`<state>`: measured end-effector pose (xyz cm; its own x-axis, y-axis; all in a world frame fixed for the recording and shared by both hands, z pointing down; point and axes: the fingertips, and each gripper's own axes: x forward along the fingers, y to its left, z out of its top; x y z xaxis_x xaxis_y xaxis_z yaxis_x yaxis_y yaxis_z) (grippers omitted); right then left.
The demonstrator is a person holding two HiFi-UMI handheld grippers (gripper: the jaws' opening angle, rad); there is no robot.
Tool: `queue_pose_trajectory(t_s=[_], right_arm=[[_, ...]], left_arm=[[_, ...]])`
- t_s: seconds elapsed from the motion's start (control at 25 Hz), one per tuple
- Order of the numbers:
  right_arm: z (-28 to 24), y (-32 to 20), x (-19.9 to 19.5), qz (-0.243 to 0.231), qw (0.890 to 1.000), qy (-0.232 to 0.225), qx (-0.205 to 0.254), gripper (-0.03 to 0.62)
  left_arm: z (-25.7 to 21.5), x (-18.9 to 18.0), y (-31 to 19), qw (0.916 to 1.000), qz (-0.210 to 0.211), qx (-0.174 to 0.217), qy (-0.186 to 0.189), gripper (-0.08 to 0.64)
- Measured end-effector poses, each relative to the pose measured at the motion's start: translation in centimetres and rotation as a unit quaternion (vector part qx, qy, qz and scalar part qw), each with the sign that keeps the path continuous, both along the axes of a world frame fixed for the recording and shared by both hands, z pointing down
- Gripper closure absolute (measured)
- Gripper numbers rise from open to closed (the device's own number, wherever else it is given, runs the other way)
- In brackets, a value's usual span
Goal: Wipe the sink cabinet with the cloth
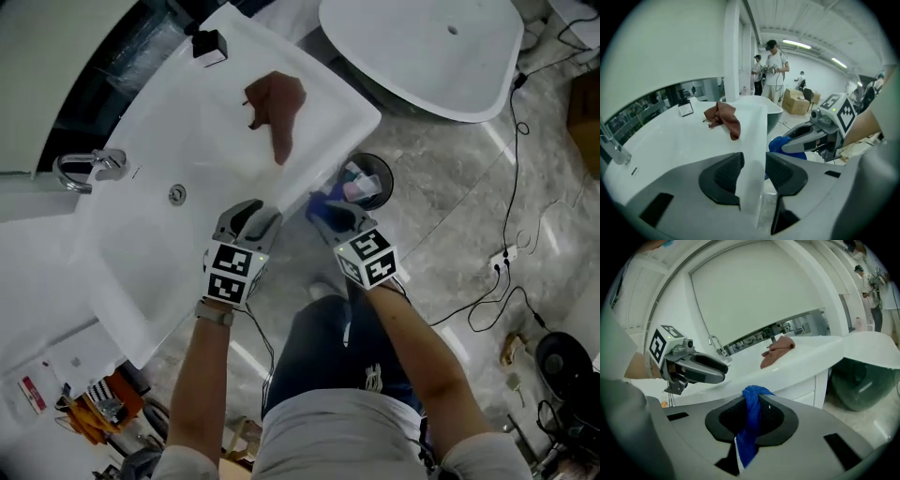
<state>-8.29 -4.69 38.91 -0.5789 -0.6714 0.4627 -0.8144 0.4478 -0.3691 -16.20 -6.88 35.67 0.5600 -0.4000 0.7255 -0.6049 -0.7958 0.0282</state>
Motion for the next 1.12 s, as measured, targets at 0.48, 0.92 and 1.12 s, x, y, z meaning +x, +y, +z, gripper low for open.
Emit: queue_pose_trajectory(t_s=[0.48,0.92,1.12], right_arm=[[-14.8,2.9,-4.1,-0.063,0.996,-0.016,0.058,0.535],[-25.9,8.1,-11.1,-0.157,0.979,-0.047,0.124,0.535],[-29.3,9.4,-11.6,-0.201,0.967,-0.055,0.15,0.535]], left_arm=[[-12.4,-5.8,7.9,0.9827,-0.131,0.033,0.127,0.535],[-21.9,-12.7,13.5,0.9363,-0.244,0.082,0.239,0.536],[-25.4,-12.0,14.3,0.9293,-0.245,0.127,0.245,0.537]])
